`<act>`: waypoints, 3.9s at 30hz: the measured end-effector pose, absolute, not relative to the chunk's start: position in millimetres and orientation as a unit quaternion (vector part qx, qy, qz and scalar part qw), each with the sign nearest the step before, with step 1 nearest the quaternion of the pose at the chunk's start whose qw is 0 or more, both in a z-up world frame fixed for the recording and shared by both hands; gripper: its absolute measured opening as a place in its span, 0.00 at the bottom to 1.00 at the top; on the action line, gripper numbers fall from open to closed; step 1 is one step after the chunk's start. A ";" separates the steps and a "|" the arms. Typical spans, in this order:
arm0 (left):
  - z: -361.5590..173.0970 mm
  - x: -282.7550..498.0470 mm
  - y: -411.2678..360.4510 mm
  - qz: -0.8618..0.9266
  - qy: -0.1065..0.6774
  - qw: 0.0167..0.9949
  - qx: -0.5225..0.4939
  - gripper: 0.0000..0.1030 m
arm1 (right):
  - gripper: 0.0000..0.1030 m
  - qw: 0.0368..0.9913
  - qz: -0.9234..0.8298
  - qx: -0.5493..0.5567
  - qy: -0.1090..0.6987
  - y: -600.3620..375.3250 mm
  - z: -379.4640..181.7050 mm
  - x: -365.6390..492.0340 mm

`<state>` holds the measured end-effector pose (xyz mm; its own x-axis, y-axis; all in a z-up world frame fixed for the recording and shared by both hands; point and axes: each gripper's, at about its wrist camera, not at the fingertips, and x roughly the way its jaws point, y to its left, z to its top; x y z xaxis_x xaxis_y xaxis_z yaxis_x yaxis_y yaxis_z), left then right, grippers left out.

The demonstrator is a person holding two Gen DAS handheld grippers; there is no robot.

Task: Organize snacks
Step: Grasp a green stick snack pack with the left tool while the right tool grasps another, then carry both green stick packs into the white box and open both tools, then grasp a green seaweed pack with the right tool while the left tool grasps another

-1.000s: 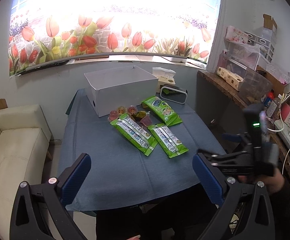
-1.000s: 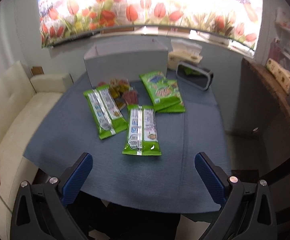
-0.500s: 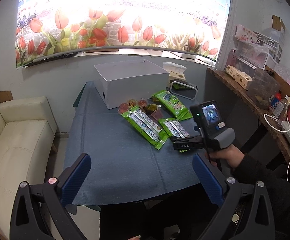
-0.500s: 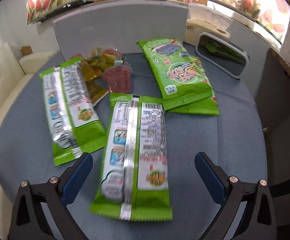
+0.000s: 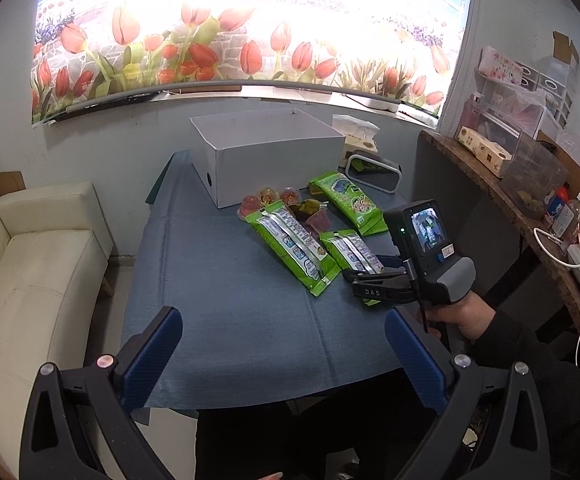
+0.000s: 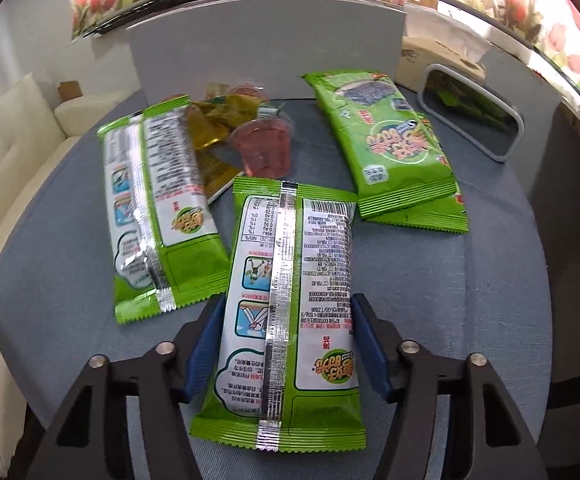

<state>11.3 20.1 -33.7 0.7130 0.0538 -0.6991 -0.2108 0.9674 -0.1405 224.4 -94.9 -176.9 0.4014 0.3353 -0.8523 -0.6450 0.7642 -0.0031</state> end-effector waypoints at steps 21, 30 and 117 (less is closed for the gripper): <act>-105.8 132.8 -3.2 0.152 0.406 0.894 -0.114 1.00 | 0.60 0.861 0.277 -0.076 0.420 -218.3 -105.6 136.1; -174.9 231.6 2.8 0.245 0.437 0.855 -0.130 1.00 | 0.60 0.866 0.260 -0.051 0.425 -247.6 -101.9 126.0; 2.1 343.9 198.6 0.098 0.369 0.916 -0.126 1.00 | 1.00 0.861 0.332 -0.107 0.372 21.8 -27.7 441.7</act>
<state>343.9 198.6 2.1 0.7091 0.0862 -0.6998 -0.2724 0.9489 -0.1592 441.7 21.8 -27.7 0.5039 0.4917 -0.7101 -0.6500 0.7573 0.0632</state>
